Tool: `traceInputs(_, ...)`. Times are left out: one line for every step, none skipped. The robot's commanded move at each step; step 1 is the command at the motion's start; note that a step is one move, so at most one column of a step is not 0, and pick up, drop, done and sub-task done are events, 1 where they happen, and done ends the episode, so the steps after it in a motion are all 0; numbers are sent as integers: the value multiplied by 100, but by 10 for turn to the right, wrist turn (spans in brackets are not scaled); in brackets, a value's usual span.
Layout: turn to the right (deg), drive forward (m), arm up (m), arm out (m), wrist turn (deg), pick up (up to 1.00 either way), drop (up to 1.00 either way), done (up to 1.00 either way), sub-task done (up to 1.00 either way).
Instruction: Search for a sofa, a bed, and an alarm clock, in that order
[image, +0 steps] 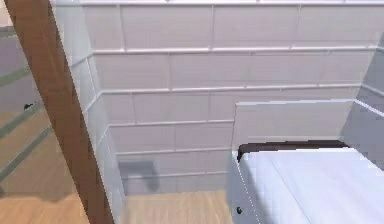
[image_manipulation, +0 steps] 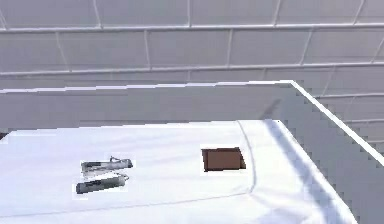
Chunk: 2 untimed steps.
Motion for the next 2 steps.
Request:
traceInputs(0, 5, 0, 0, 0, 0, 0, 0, 0)
traceInputs(-450, 0, 0, 0, 0, 0, 0, 0, 0)
